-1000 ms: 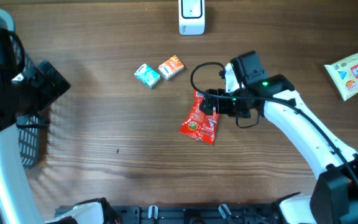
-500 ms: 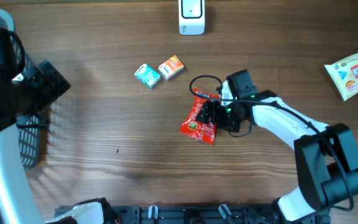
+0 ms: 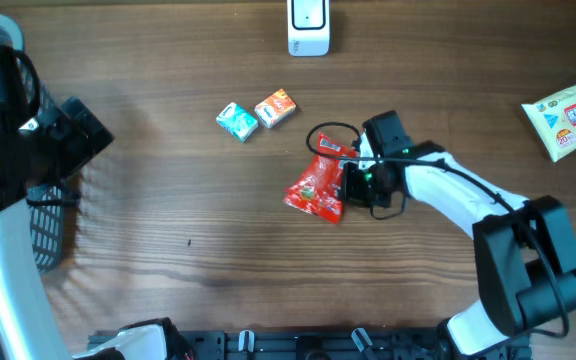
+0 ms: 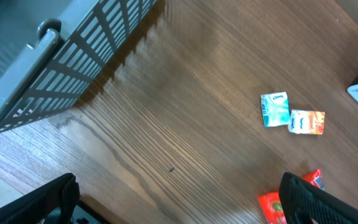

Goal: Scan the item barcode

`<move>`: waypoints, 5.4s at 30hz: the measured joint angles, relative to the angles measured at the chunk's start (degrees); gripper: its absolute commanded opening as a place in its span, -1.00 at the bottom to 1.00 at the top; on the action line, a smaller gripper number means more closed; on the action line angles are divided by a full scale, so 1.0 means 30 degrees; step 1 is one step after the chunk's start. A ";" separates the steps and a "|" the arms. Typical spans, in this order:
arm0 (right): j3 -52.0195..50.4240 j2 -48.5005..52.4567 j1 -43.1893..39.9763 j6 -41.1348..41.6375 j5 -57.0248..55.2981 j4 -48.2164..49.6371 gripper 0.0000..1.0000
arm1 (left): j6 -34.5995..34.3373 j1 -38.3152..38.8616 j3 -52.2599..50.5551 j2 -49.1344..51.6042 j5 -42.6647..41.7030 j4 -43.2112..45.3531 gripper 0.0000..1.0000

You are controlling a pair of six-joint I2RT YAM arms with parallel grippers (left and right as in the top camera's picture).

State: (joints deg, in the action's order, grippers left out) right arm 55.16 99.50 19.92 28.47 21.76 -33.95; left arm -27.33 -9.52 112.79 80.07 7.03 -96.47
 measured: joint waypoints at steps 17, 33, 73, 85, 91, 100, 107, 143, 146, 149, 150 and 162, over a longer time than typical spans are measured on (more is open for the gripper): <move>0.4044 -0.4116 0.0000 -0.2237 -0.8327 -0.4736 0.92 | 0.0000 0.0000 0.0000 0.0000 -0.0007 -0.0007 1.00; 0.1931 0.1559 -0.0772 -0.2404 -0.3104 -0.0627 0.96 | 0.0000 0.0000 0.0000 0.0000 -0.0007 -0.0007 1.00; 0.9245 0.4240 0.3716 -0.0007 -1.4965 -1.5183 -0.45 | 0.0000 0.0000 0.0000 0.0000 0.0000 -0.0007 1.00; 1.2335 0.5268 0.5064 0.1144 -1.5606 -1.8513 0.99 | 0.0000 0.0000 0.0000 0.0000 -0.0007 0.0000 1.00; 1.4353 0.5268 0.6849 -0.1566 -1.3406 -1.8841 0.99 | 0.0000 0.0000 0.0000 0.0000 -0.0007 -0.0007 1.00; 1.2174 0.6222 1.0666 -0.2346 -1.4768 -1.8921 0.99 | 0.0000 0.0000 0.0000 0.0000 -0.0007 -0.0007 1.00; 1.0098 0.7592 0.9712 -0.1872 -1.6014 -1.8163 1.00 | 0.0000 0.0000 0.0000 0.0000 -0.0007 0.0000 1.00; 0.8123 0.7759 0.6921 -0.1931 -1.6196 -1.6087 0.05 | 0.0000 0.0000 0.0000 0.0000 -0.0007 -0.0007 1.00; 0.8123 0.7759 0.6921 -0.1923 -1.6189 -1.6262 -0.21 | 0.0000 0.0000 0.0000 0.0000 -0.0007 -0.0007 1.00; 0.8306 0.7759 0.6921 -0.1945 -1.6130 -1.6866 -0.46 | 0.0000 0.0000 0.0000 0.0000 -0.0007 0.0000 1.00; 0.8539 0.7759 0.6921 -0.1923 -1.6123 -1.7041 -0.64 | 0.0000 0.0000 0.0000 0.0000 0.0000 -0.0007 1.00; 0.9974 0.7766 0.6921 -0.1865 -1.5395 -1.8105 0.99 | 0.0000 0.0000 0.0000 0.0000 -0.0007 -0.0007 1.00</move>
State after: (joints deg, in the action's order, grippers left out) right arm 85.08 122.80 40.69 22.87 -24.43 -88.27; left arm -27.33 -9.52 112.79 80.07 7.01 -96.49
